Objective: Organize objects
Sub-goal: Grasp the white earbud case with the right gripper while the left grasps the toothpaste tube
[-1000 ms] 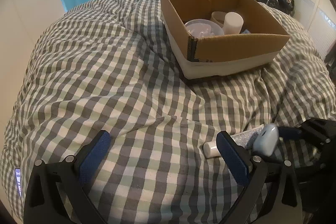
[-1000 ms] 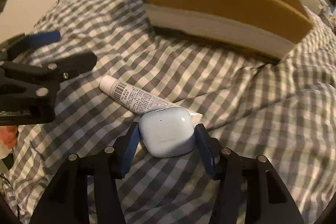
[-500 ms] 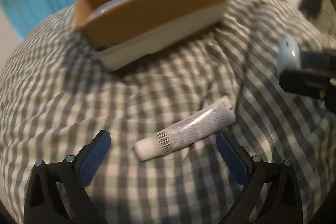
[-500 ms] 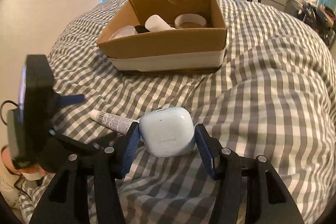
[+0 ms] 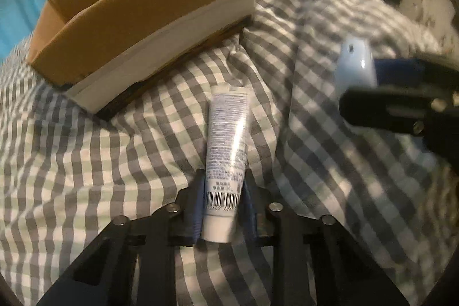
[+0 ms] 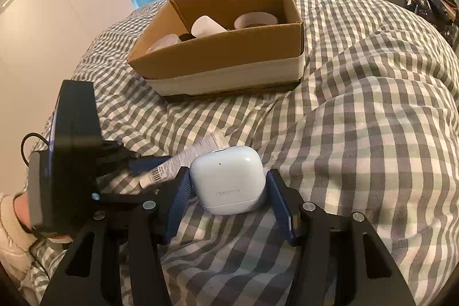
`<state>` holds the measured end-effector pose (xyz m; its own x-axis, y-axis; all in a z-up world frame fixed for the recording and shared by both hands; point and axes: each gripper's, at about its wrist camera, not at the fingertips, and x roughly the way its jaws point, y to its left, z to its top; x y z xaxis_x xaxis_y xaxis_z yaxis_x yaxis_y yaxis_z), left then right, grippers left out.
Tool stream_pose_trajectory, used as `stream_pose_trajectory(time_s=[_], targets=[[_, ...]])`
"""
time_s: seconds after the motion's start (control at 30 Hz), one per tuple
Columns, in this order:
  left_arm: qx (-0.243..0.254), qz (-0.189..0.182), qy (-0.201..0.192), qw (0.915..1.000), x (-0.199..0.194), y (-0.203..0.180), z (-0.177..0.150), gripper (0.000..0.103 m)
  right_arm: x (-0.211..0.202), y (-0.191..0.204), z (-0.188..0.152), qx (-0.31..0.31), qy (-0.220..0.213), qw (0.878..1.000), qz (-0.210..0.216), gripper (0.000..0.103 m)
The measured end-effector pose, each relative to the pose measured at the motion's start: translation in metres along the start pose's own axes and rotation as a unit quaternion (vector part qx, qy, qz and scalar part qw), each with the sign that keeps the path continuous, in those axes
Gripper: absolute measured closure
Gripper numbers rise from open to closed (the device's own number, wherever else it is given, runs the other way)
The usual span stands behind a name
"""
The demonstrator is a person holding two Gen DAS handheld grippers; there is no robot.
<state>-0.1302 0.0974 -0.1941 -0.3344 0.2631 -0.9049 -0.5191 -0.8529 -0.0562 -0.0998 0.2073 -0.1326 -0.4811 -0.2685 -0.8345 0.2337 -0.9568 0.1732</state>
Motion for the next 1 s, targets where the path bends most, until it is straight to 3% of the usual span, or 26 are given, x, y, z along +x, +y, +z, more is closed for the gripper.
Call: stream_pose_trajectory(time_s=[0.1,0.43,0.8,1.0], targets=[[-0.025,-0.014,-0.014,0.9995,-0.014,0.007,-0.002,0.079,-0.001,0.0,-0.001,-0.001,-0.003,1.0,-0.007,0.049],[-0.083,0.012,-0.054,0.995,-0.058,0.023,-0.02,0.079,-0.012,0.009,-0.004,-0.011,-0.015,0.999,-0.04,0.049],[-0.103,0.035,-0.1,0.9889,-0.101,0.013,-0.012,0.079,-0.049,0.026,-0.005,-0.017,-0.054,0.997,-0.049,0.049],[-0.111,0.047,-0.128,0.9844,-0.123,0.016,0.004,0.079,-0.067,0.04,0.011,-0.036,-0.079,0.995,-0.053,0.049]])
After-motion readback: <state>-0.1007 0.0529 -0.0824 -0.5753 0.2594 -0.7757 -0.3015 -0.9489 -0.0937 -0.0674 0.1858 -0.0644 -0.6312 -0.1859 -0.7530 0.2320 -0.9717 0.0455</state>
